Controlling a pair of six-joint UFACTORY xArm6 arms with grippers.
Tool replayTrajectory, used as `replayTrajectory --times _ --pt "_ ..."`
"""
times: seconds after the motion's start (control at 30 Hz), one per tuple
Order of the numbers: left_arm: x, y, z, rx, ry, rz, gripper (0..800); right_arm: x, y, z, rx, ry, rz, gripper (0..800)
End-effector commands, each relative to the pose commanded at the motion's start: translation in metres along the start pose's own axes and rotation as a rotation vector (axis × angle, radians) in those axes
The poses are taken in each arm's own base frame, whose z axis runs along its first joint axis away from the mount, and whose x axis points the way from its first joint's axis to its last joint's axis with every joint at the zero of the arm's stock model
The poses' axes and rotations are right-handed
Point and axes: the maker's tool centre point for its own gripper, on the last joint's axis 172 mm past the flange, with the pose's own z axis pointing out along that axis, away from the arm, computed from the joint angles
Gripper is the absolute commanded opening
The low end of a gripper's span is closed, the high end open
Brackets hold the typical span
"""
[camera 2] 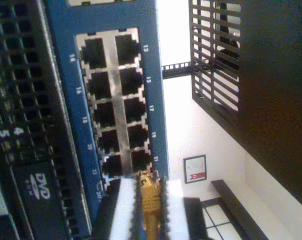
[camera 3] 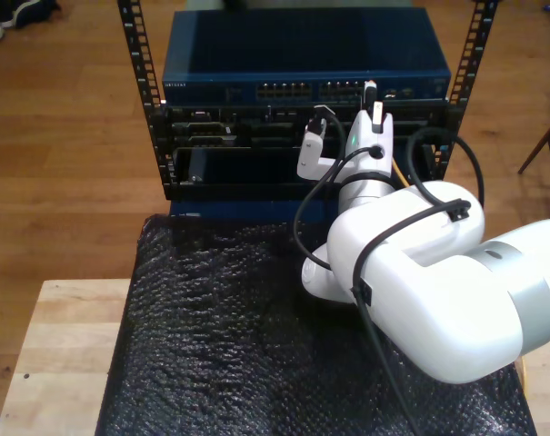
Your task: Grab the cable and plug it in
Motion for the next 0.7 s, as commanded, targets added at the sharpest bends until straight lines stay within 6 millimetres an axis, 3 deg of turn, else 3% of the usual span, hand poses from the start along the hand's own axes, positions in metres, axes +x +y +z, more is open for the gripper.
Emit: replayTrajectory --times 0.07,0.33,0.7 --pt "0.0 0.0 0.0 0.0 0.0 0.0 800 0.001 0.002 0.0 -0.002 0.004 -0.001 247" --pt "0.0 0.0 0.0 0.0 0.0 0.0 800 0.021 -0.001 -0.016 0.066 0.049 -0.006 315" --pt "0.0 0.0 0.0 0.0 0.0 0.0 800 0.018 0.023 -0.029 0.15 0.07 -0.002 366"
